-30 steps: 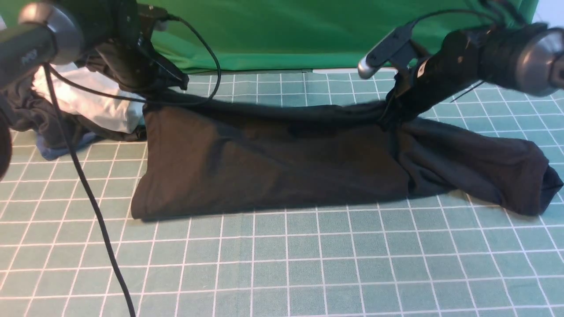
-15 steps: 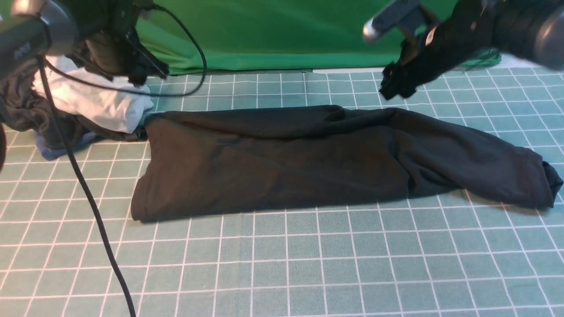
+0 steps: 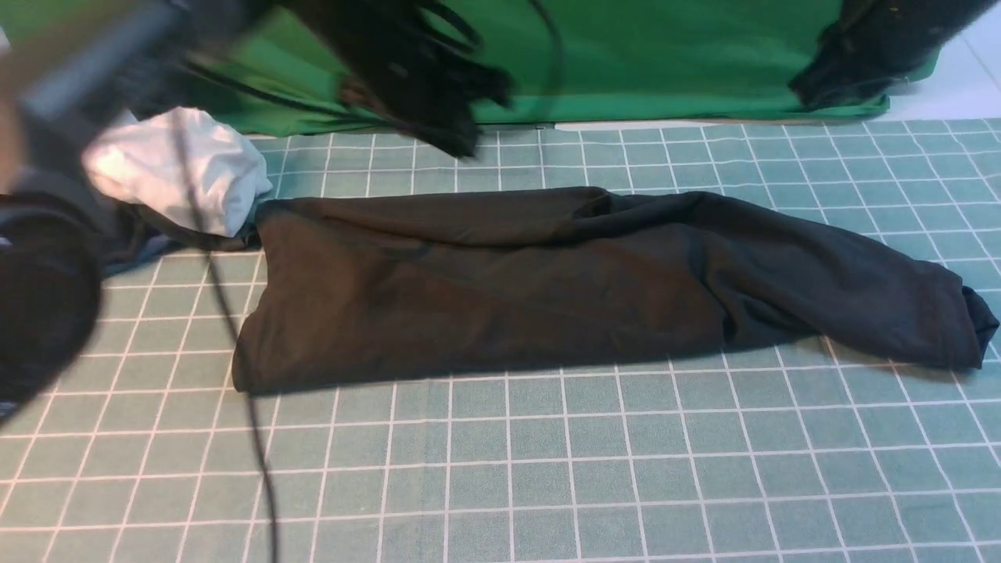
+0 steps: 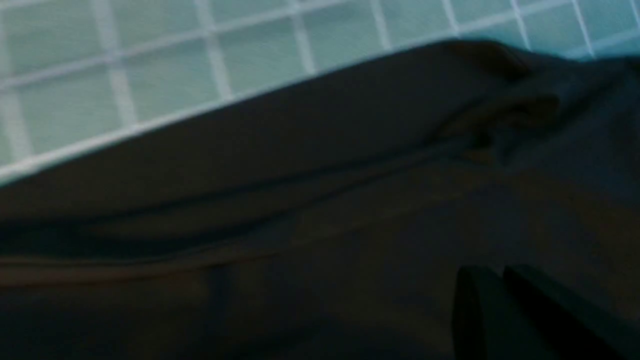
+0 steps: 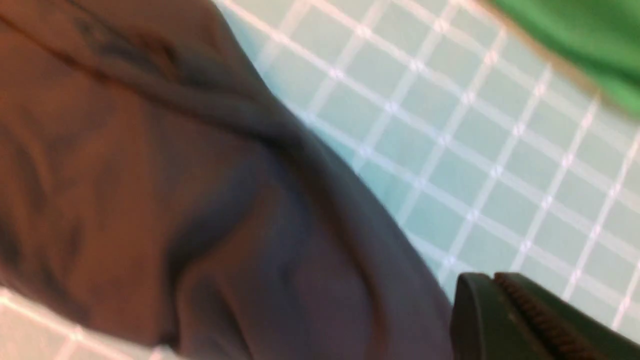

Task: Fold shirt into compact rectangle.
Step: 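Pull the folded dark garment lengthwise by its ends to straighten it flat on the table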

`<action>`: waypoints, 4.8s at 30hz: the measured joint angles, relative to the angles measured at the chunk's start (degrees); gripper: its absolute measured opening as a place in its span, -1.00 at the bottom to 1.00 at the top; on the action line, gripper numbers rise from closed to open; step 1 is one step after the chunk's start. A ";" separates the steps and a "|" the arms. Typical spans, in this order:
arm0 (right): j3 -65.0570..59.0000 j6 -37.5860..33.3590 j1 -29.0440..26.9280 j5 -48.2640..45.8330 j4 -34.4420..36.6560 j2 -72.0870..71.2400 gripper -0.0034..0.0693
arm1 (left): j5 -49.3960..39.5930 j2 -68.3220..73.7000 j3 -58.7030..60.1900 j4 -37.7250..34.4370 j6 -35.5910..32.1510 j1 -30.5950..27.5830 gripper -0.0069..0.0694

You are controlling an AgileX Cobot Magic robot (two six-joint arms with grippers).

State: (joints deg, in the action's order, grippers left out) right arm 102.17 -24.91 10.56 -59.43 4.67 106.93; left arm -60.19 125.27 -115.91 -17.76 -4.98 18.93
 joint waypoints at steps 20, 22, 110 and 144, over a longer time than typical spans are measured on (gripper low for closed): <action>0.00 0.44 -3.81 -3.68 5.49 0.00 -0.85 | 29.39 15.37 -0.06 -0.60 0.32 4.40 -0.80; 0.00 0.31 -3.81 -4.22 6.17 -0.05 -0.85 | 31.73 15.87 -0.86 0.13 1.50 3.10 -0.80; 5.88 15.20 -20.75 -10.00 -10.84 11.28 0.05 | 2.37 -12.95 28.02 7.62 -2.80 -2.33 -0.79; 5.71 17.34 -23.05 -10.23 -6.65 14.29 0.02 | 0.04 -12.16 33.28 13.53 9.13 -9.77 0.76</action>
State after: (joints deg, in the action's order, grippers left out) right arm 107.89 -7.57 -12.49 -69.66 -1.98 121.22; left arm -60.15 113.12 -82.63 -4.23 4.16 9.16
